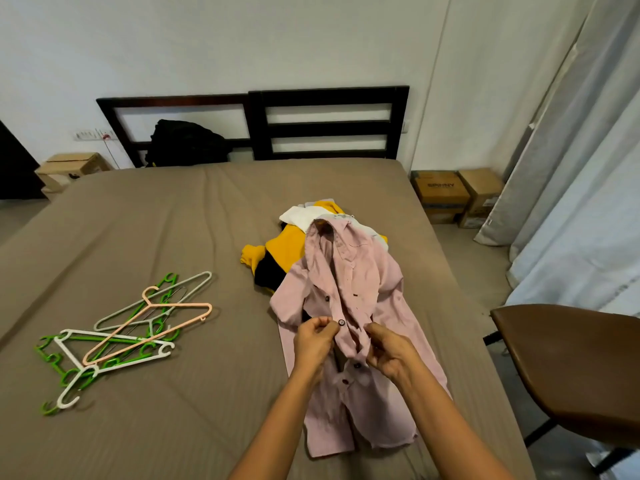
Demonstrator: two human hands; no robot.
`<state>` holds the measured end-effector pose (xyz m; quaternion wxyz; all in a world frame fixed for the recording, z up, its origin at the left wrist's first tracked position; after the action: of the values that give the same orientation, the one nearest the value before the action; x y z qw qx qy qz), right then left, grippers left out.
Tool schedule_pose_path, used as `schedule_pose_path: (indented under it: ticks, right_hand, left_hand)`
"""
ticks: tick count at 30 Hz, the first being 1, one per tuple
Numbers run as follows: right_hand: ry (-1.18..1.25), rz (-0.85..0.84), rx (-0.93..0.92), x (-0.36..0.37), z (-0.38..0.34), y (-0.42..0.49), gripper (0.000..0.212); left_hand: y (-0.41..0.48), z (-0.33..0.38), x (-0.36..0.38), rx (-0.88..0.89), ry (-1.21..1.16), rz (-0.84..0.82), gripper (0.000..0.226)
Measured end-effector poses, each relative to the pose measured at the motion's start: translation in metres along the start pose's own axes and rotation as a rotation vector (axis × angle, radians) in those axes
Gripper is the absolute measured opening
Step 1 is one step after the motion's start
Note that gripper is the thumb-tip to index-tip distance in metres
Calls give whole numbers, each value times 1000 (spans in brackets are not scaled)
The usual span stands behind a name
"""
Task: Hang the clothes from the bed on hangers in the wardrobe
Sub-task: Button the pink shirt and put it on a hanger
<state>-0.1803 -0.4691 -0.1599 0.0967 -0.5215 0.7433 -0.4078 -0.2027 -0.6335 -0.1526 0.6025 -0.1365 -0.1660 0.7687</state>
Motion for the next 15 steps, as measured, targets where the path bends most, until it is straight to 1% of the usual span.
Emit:
schedule_pose_path:
  ticks: [1,2,5,7,9,12,15]
  right_hand:
    - [12,-37,25,4,1,-4,4]
    - [-15,-53,-11,5,-3,-6,5]
    - [-205,-63,-279,8,-24,-14,6]
    - [-340,-73,-474,13,-37,-21,6]
    - [-484,-81,-619,17,-45,-25,7]
    - [-582,-111,-704,21,-50,-28,7]
    - [-594,-155,-698,24,-50,-30,5]
  left_hand:
    - [-1,2,3,6,13,-26,13]
    - [-3,4,5,12,21,-54,16]
    - [-9,9,9,23,38,-100,13]
    - [-10,10,10,24,46,-115,16]
    - [-14,13,13,32,43,-140,18]
    - [-18,17,13,36,37,-147,19]
    - [-21,21,13,55,50,-145,18]
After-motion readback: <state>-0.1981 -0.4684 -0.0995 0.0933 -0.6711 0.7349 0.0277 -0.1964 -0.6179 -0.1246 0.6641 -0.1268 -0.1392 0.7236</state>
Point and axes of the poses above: each hand's wrist, its own y-axis towards the middle knuckle, its own x-axis out of the palm, z = x × y, the point moved 9 cm from there along y, towards the middle knuckle, and after that the axes turned 4 degrees about -x, right-handed, at the moved point
